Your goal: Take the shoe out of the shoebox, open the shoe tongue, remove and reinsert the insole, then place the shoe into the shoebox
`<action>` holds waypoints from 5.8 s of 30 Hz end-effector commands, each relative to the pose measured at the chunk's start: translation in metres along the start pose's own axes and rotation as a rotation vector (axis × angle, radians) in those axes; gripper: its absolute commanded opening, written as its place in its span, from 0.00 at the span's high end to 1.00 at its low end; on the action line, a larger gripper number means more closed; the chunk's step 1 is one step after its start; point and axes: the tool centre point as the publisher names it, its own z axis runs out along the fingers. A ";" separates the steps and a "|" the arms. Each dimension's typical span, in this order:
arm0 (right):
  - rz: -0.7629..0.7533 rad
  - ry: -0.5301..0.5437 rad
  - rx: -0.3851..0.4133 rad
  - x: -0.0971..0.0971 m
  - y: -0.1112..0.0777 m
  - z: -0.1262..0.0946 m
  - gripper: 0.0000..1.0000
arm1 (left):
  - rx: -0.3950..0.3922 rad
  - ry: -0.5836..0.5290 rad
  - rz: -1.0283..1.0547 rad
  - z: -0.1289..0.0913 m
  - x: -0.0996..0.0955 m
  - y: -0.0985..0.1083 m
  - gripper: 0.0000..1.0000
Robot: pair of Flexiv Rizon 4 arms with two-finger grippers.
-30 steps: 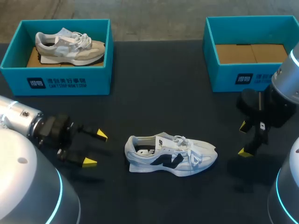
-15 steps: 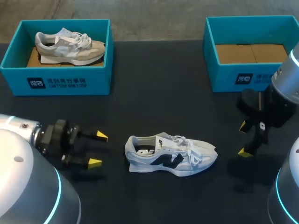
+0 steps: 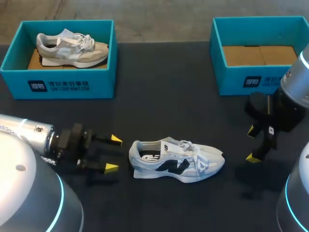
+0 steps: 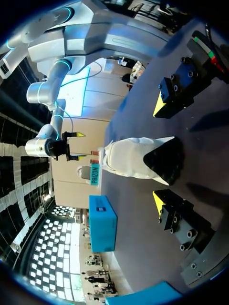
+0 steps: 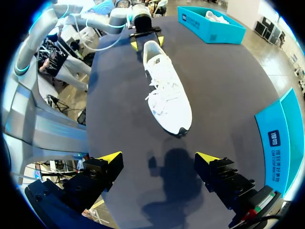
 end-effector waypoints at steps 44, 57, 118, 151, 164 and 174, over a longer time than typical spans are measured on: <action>0.001 -0.003 0.000 0.001 -0.001 0.001 0.00 | 0.038 0.046 0.010 0.070 -0.015 0.020 0.00; 0.001 -0.003 0.000 0.001 -0.001 0.001 0.00 | 0.043 0.061 0.005 0.089 -0.018 0.019 0.00; 0.001 -0.003 0.000 0.001 -0.001 0.001 0.00 | 0.054 0.059 0.013 0.106 -0.007 0.021 1.00; 0.006 -0.133 0.174 -0.012 0.111 0.025 0.00 | 0.054 0.059 0.013 0.106 -0.007 0.021 1.00; 0.445 -0.221 0.218 -0.016 0.115 0.026 0.00 | 0.054 0.059 0.013 0.106 -0.007 0.021 1.00; 0.559 -0.196 0.170 -0.008 0.107 0.025 0.00 | 0.054 0.059 0.013 0.106 -0.007 0.021 1.00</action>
